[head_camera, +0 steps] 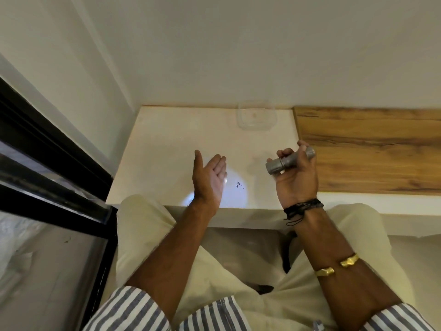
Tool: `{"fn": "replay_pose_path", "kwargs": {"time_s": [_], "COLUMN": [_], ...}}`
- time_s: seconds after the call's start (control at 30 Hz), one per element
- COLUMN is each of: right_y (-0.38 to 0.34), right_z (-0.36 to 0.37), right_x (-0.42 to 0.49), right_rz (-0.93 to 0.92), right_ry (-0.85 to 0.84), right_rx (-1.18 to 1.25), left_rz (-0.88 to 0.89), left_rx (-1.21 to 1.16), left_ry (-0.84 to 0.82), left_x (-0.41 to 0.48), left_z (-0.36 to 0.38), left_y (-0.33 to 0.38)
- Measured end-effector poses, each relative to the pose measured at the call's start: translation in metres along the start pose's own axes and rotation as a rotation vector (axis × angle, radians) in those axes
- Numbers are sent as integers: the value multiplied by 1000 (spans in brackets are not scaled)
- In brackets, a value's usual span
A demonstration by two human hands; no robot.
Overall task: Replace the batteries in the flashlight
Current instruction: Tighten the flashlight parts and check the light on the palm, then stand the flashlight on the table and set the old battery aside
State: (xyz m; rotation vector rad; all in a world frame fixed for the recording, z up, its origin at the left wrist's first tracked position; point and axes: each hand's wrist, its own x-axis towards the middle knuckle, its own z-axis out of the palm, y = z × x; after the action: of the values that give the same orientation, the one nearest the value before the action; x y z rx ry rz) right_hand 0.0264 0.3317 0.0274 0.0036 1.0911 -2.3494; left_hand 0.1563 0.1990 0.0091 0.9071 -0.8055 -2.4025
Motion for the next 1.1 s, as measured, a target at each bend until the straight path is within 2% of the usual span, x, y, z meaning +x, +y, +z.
{"fn": "replay_pose_path", "kwargs": {"time_s": [0.1, 0.27, 0.4, 0.57, 0.67, 0.7, 0.77, 0.87, 0.97, 1.1], "right_y": [-1, 0, 3, 6, 12, 13, 18, 30, 47, 69], "right_z": [-5, -7, -5, -6, -7, -5, 1, 14, 27, 45], "right_x": [1, -1, -3, -4, -2, -1, 0, 5, 12, 25], "right_rz": [137, 231, 259, 280, 278, 286, 314, 317, 200, 67], "right_ry": [21, -50, -72, 8, -35, -61, -89, -62, -101, -185], "right_rx": [194, 412, 441, 462, 440, 409, 320, 90, -277, -556], "left_rz": [-78, -117, -120, -87, -63, -35, 115, 483, 753, 877], "left_rx": [32, 49, 46, 68, 104, 163, 451, 913, 1087, 1163], "left_ry": [-77, -149, -155, -141, -118, -85, -14, -12, -53, 19], "left_x": [-5, -5, -5, -2, -1, -1, 0, -1, 6, 33], "left_z": [4, 3, 3, 1, 3, 4, 6, 3, 4, 4], "left_y": [-8, -12, -14, -16, -16, -15, -14, -18, -18, -7]}}
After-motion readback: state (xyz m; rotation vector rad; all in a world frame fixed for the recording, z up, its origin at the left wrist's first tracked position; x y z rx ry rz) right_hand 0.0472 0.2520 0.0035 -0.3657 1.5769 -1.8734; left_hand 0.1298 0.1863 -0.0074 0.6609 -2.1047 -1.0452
